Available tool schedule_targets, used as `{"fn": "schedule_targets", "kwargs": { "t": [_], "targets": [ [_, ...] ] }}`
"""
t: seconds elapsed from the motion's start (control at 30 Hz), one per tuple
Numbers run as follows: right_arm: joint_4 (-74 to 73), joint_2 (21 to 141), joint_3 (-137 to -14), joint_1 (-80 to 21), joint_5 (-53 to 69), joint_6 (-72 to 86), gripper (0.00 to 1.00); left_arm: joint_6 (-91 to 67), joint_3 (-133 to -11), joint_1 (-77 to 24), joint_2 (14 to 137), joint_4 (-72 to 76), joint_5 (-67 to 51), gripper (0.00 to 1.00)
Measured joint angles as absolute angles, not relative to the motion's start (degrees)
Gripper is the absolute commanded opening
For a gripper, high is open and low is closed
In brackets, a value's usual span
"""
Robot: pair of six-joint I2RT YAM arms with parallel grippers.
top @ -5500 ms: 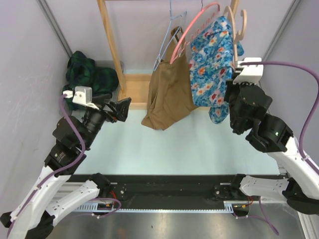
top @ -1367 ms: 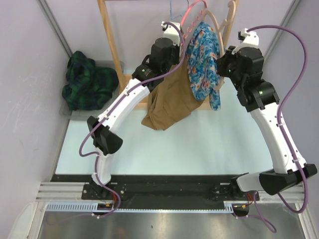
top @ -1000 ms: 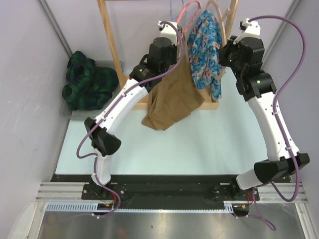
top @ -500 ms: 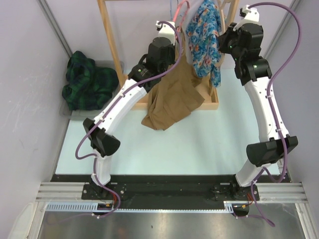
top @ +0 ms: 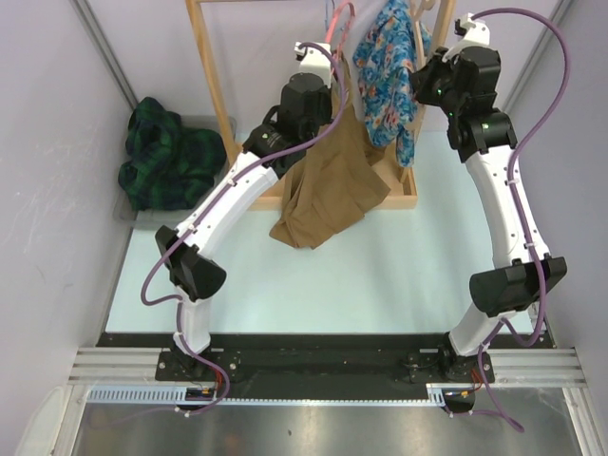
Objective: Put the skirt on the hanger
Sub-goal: Hang the hanger with skirt onto the clothesline
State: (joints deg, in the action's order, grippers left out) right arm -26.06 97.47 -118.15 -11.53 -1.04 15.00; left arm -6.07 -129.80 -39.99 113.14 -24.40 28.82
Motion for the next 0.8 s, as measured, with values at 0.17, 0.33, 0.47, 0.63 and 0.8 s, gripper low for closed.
{"fn": "schedule_targets", "kwargs": {
  "t": [0.17,0.33,0.47,0.63,0.8],
  "targets": [
    [-27.4,96.5,-116.5,-8.0,6.0,17.6,0.00,-6.1,-129.4,-40.0,113.1,-24.1,28.8,0.00],
    [-27.8,96.4,-116.2,-2.0,16.3,20.7,0.00,-6.0,-129.3,-40.0,112.6,-24.2,28.8,0.00],
    [-29.4,97.6,-118.6,1.9,25.0,22.9,0.00,-6.0,-129.1,-40.2,112.5,-24.3,28.8,0.00],
    [-32.3,101.7,-124.5,3.5,31.7,24.5,0.00,-6.0,-129.1,-40.4,112.4,-24.3,29.0,0.00],
    [-32.2,104.2,-125.8,2.9,33.3,24.7,0.00,-6.0,-129.1,-40.5,112.4,-24.3,29.6,0.00]
  ]
}}
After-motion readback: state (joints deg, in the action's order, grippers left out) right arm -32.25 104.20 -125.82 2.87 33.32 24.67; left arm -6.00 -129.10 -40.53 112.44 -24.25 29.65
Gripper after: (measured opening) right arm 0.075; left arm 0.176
